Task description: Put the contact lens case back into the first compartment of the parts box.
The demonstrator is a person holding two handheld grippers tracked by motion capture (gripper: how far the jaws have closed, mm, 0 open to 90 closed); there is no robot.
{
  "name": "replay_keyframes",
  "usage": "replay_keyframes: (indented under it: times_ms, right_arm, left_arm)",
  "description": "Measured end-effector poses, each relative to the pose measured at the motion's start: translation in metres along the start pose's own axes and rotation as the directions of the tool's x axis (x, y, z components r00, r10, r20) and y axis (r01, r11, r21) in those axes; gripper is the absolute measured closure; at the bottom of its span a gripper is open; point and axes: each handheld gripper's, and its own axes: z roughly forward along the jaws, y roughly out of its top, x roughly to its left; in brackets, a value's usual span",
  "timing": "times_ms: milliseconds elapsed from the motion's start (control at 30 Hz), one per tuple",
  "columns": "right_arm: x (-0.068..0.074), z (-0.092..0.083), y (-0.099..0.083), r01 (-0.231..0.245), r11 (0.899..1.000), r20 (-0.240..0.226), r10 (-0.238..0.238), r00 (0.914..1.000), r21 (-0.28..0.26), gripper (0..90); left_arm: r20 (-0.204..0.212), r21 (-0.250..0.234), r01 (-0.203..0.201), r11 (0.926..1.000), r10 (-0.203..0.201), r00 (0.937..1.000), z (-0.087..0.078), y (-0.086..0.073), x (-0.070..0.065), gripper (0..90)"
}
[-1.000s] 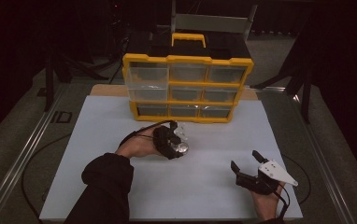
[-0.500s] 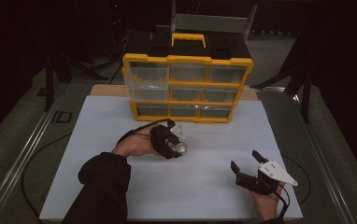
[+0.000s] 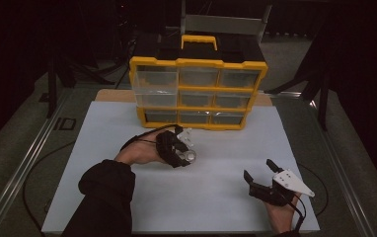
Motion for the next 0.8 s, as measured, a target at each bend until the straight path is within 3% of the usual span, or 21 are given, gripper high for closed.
replay_keyframes:
  times_ms: [400,800]
  right_arm:
    - [0.0,0.0,0.0,0.002,1.0,0.001,-0.002,1.0,-0.001,10.3]
    - [0.0,0.0,0.0,0.002,1.0,0.002,-0.002,1.0,-0.001,10.3]
  left_arm:
    - [0.005,-0.004,-0.019,0.9998,0.019,0.9998,-0.017,0.0,0.002,49.8]
    - [0.015,-0.02,-0.012,0.9997,0.012,0.9998,-0.029,-0.006,0.004,49.7]
